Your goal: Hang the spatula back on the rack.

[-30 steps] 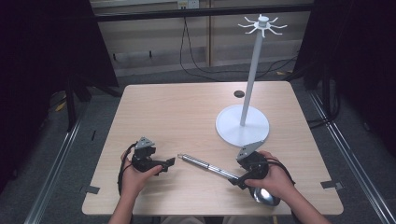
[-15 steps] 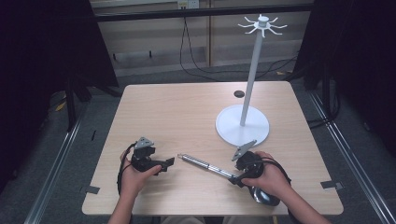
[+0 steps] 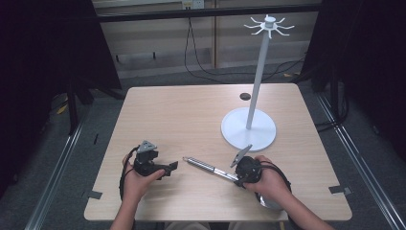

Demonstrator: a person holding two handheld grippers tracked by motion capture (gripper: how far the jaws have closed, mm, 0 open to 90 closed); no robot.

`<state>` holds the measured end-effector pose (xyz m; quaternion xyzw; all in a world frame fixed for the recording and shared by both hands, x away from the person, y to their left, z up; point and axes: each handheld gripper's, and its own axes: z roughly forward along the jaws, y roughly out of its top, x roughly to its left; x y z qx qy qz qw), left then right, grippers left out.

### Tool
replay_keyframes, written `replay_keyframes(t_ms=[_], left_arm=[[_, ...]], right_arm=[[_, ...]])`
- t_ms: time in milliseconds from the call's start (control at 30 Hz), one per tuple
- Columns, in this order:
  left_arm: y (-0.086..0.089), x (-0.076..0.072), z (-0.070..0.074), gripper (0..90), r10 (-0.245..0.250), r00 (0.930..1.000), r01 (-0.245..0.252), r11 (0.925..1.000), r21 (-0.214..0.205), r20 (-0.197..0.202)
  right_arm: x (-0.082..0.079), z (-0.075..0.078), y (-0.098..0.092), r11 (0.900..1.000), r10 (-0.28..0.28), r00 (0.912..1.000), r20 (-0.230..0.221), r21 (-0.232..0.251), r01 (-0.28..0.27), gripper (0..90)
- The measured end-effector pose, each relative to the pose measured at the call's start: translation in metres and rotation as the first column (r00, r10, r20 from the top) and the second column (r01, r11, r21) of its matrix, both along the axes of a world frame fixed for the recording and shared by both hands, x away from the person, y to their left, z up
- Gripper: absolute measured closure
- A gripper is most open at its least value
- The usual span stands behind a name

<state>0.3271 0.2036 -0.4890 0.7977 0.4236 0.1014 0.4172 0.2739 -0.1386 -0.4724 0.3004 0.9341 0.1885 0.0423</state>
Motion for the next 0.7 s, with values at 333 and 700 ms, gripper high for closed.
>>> replay_keyframes(t_ms=[333, 700], left_arm=[[0.0, 0.0, 0.0, 2.4, -0.002, 1.0, 0.002, 1.0, 0.004, -0.001], [-0.001, 0.0, -0.001, 2.4, 0.001, 1.0, -0.001, 1.0, -0.002, -0.001]], right_arm=[[0.0, 0.0, -0.005, 0.9982, -0.028, 0.9996, -0.005, 0.053, 0.028, 76.0], [0.002, 0.014, -0.017, 0.986, -0.066, 0.9973, 0.032, 0.155, 0.06, 76.1]])
